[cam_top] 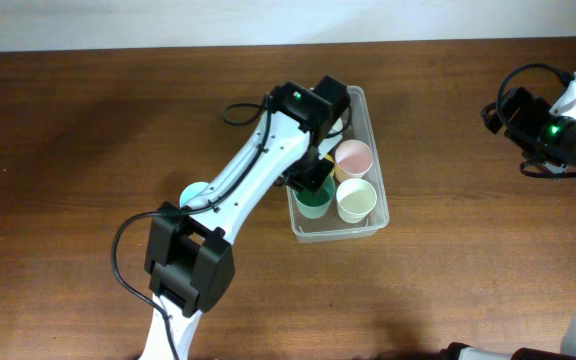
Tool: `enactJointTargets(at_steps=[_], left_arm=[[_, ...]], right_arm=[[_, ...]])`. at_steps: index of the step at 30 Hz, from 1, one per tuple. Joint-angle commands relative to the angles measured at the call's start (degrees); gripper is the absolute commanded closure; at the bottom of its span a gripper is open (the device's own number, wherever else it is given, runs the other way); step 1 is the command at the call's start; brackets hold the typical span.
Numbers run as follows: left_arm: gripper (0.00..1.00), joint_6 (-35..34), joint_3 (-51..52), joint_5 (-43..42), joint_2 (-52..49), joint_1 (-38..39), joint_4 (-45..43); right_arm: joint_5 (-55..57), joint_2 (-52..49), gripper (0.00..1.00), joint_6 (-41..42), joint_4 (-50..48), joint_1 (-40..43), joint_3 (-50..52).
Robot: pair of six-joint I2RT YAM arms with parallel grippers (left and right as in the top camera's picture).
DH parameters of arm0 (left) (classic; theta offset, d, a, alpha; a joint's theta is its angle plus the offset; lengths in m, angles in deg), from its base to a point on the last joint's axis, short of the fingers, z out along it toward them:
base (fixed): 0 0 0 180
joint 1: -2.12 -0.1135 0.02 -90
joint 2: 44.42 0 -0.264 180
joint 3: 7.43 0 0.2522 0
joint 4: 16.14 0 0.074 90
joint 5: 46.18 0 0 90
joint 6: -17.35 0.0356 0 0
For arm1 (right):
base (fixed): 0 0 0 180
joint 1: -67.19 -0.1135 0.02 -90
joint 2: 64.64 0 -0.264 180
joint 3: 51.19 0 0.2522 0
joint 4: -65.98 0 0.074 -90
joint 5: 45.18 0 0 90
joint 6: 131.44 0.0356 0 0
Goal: Pack container
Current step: 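Carry the green cup with the left gripper into the container, release, then move the left gripper to the blue cup and grasp it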
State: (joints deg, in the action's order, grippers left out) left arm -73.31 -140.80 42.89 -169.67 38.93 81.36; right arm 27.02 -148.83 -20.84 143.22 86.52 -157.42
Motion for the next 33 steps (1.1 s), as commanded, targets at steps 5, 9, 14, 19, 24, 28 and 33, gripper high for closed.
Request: enactJointTargets(at_steps=[5,9,14,19,24,28,33], left_arm=[[0.99,0.5,0.4,-0.1,0.7,3.7,0.7],[0.99,0.4,0.2,0.3,1.0,3.9,0.7],[0.99,0.4,0.2,0.3,1.2,3.9,1.3],[0.94,0.1,0.2,4.1,1.3,3.9,1.5],[0.70,-3.2,-2.3,11.5,2.7,1.9,3.4],[0.59,-4.2,-5.2,11.3,5.6,-3.0,5.4],[0.60,-8.1,-5.8,11.3,11.3,-12.9,7.5]], right_arm=[[0.5,0.1,0.01,-0.2,0.0,0.2,-0.4],[0.5,0.1,0.01,-0.2,0.0,0.2,-0.4],[0.5,0.1,0.01,-0.2,0.0,0.2,-0.4],[0.5,0.1,0.01,-0.2,0.0,0.2,-0.4],[0.5,0.1,0.01,-0.2,0.0,0.2,-0.4],[0.5,0.1,0.01,-0.2,0.0,0.2,-0.4],[0.5,0.1,0.01,-0.2,0.0,0.2,-0.4]])
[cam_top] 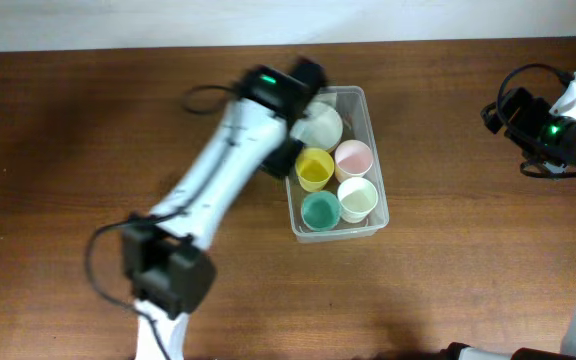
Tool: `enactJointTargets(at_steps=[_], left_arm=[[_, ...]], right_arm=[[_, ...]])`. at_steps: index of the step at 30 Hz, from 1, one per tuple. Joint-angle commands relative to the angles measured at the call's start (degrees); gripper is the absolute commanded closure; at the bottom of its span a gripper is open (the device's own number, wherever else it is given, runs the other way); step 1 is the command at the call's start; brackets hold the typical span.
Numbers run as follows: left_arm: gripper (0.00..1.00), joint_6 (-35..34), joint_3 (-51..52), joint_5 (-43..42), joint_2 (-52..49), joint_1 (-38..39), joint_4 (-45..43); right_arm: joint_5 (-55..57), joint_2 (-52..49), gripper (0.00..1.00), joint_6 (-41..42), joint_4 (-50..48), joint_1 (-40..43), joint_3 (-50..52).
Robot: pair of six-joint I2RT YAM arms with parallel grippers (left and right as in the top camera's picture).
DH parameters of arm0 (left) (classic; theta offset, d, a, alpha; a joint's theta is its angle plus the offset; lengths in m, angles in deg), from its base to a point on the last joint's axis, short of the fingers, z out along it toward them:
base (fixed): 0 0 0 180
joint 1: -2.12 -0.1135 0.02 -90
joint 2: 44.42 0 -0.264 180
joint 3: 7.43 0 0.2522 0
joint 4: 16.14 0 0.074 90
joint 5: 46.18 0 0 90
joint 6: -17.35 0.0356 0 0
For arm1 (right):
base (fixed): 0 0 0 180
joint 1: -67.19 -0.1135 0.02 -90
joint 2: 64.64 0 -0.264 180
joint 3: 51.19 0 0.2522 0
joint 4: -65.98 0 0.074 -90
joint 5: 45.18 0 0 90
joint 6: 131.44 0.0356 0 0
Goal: Pack container
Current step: 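Move the left gripper to the blue cup and grasp it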
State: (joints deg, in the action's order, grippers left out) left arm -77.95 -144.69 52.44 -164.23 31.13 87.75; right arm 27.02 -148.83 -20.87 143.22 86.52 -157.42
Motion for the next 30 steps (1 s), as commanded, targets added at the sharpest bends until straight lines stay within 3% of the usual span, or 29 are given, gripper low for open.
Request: enactJointTargets(at_steps=[1,6,11,16,24,30], left_arm=[[0.59,-4.6,-1.9,1.7,7.0,-7.6,2.1],[0.60,-5.8,-1.9,0.4,10.3,-17.1,6.6],[0.56,-5.6,2.7,-2.6,10.6,-22.1,5.8],[0.50,-5.6,13.2,-3.4,10.6,-22.8,-0.8],[0.49,-5.6,32.9,-9.2,10.6,-22.8,-13.5],[0.63,-5.6,40.7,-10.0,10.6,-22.8,-17.6]], right_arm=[[0.5,0.1,0.01,-0.1,0.0,0.2,-0.4],[0.5,0.1,0.01,-0.1,0.0,0.2,-0.4],[0.5,0.1,0.01,-0.1,0.0,0.2,-0.4],[0.5,0.1,0.01,-0.1,0.0,0.2,-0.4],[0.5,0.1,0.01,-0.1,0.0,0.2,-0.4],[0.5,0.1,0.01,-0.1,0.0,0.2,-0.4]])
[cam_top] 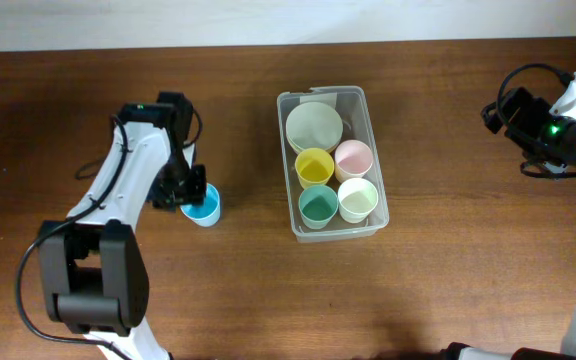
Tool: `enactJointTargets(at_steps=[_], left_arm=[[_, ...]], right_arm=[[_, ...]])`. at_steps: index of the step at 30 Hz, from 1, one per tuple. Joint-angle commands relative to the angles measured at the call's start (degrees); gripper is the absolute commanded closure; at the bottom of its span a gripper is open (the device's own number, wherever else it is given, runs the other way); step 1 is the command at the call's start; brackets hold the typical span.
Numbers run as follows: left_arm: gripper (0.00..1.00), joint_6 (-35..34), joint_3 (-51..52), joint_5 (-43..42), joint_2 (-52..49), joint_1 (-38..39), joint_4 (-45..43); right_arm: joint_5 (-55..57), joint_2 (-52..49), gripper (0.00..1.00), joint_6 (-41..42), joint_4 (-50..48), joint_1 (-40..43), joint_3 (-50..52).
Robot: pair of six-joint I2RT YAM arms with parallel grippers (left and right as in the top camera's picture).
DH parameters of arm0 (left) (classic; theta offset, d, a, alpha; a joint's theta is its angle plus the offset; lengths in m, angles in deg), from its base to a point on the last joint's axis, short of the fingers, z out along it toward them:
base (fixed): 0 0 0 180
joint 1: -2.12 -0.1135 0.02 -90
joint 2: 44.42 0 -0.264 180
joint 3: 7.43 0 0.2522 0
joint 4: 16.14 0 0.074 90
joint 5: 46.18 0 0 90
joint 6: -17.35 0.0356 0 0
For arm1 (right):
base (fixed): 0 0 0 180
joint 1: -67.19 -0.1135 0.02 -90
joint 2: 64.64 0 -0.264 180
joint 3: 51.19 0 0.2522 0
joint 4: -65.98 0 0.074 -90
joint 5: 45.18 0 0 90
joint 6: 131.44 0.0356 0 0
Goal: Pack container
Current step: 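Move the left gripper to the blue cup and grasp it, then carry the blue cup with the left gripper into the container, release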
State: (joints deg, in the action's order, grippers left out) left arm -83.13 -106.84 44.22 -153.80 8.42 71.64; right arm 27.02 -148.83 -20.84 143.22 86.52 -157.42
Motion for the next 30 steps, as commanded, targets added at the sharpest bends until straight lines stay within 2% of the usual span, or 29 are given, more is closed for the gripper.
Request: enactJointTargets(at_steps=[1,5,6,11,19,23,30], left_arm=[[0.68,-0.4,3.5,-1.8,0.1,-0.1,-2.2],[0.95,-0.6,4.3,-2.2,0.1,-0.1,-4.2],[0.99,-0.6,4.1,-2.6,0.2,-0.1,-4.4],[0.99,-0.6,-3.4,-2.8,0.7,0.0,-0.6],[0.99,2.7,-27.7,-2.7,1.6,6.9,9.1],[0.99,3.8,-33.9,-2.8,1.6,14.1,8.3],[0.99,7.8,-34.2,-1.9,1.0,26.1,0.4]], right_arm=[[0.5,0.1,0.01,-0.2,0.0,0.2,-0.4],[0.5,0.1,0.01,-0.2,0.0,0.2,-0.4],[0.5,0.1,0.01,-0.2,0.0,0.2,-0.4],[0.5,0.1,0.01,-0.2,0.0,0.2,-0.4],[0.5,0.1,0.01,-0.2,0.0,0.2,-0.4],[0.5,0.1,0.01,-0.2,0.0,0.2,-0.4],[0.5,0.1,0.01,-0.2,0.0,0.2,-0.4]])
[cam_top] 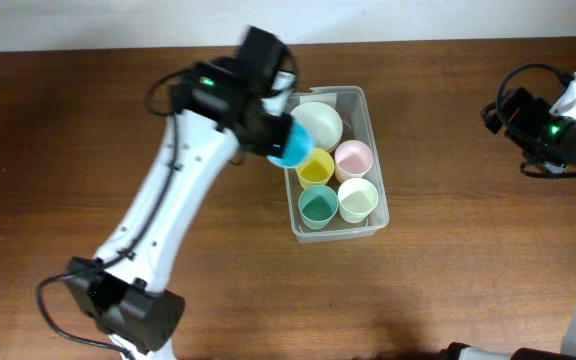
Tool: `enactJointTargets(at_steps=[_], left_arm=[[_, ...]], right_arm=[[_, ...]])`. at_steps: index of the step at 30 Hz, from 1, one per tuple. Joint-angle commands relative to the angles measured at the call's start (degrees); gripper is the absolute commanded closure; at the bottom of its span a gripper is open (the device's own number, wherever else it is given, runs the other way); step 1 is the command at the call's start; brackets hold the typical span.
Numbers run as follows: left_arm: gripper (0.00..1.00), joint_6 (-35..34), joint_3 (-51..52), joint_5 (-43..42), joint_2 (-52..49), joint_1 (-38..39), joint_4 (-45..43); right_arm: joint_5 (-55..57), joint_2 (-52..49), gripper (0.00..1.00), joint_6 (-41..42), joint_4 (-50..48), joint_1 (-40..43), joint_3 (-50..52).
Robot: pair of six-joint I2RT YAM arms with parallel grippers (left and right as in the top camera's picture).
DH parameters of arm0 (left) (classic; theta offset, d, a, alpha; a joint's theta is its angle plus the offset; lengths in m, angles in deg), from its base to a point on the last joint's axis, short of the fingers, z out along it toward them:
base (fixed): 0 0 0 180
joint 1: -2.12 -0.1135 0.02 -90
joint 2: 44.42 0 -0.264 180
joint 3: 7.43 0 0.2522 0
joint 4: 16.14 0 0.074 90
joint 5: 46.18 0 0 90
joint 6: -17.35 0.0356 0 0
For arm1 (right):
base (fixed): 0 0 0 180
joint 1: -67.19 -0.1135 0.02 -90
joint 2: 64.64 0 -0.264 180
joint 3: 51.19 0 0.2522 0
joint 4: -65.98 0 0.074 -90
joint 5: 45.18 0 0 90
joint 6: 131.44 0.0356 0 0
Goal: Pack container
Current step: 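Carry the blue cup with the left gripper into the container, release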
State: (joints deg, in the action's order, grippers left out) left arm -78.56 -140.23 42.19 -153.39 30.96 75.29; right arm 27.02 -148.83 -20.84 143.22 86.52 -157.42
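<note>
A clear plastic container [370, 112] stands at the table's middle. Inside are a pale green bowl [318, 122] at the far end, then a yellow cup [315, 169], a pink cup [353, 157], a green cup [319, 207] and a cream cup [357, 198]. My left gripper [280, 142] is shut on a blue cup [295, 146], tilted on its side over the container's left wall beside the bowl. My right gripper [503, 112] sits folded at the far right; its fingers cannot be made out.
The wooden table [448, 280] spreads around the container. My left arm [168, 220] stretches diagonally from the front left to the container. The right arm's base and cables [568, 130] occupy the right edge.
My left gripper was at the blue cup standing on the table at the left. Now it holds that cup, tilted, at the container's left wall. The right arm has not moved.
First my left gripper was in the container at the green cup. Then it was at the container's far left corner, with the green cup standing inside. Then it was at the blue cup on the left of the table, and now holds it at the container.
</note>
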Motion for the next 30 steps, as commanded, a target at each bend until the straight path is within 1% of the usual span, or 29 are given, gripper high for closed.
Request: enactJointTargets(at_steps=[1,5,8,12,16,27,29,30], left_arm=[[0.99,3.2,-0.8,0.1,0.4,4.3,-4.9],[0.99,3.3,-0.8,0.0,-0.7,6.1,-10.9],[0.99,4.1,-0.8,-0.4,-2.5,6.3,-13.6],[0.99,4.3,-0.8,-1.7,-5.8,6.3,-14.2],[1.00,6.2,-0.8,-6.2,-9.0,6.3,-14.7],[0.98,6.9,-0.8,-6.3,-12.1,6.8,-14.3],[0.95,6.9,-0.8,-6.3,-12.8,6.8,-14.3],[0.86,6.9,-0.8,-6.3,-13.2,6.8,-14.5]], right_arm=[[0.5,0.1,0.01,-0.2,0.0,0.2,-0.4],[0.5,0.1,0.01,-0.2,0.0,0.2,-0.4],[0.5,0.1,0.01,-0.2,0.0,0.2,-0.4],[0.5,0.1,0.01,-0.2,0.0,0.2,-0.4],[0.5,0.1,0.01,-0.2,0.0,0.2,-0.4],[0.5,0.1,0.01,-0.2,0.0,0.2,-0.4],[0.5,0.1,0.01,-0.2,0.0,0.2,-0.4],[0.5,0.1,0.01,-0.2,0.0,0.2,-0.4]])
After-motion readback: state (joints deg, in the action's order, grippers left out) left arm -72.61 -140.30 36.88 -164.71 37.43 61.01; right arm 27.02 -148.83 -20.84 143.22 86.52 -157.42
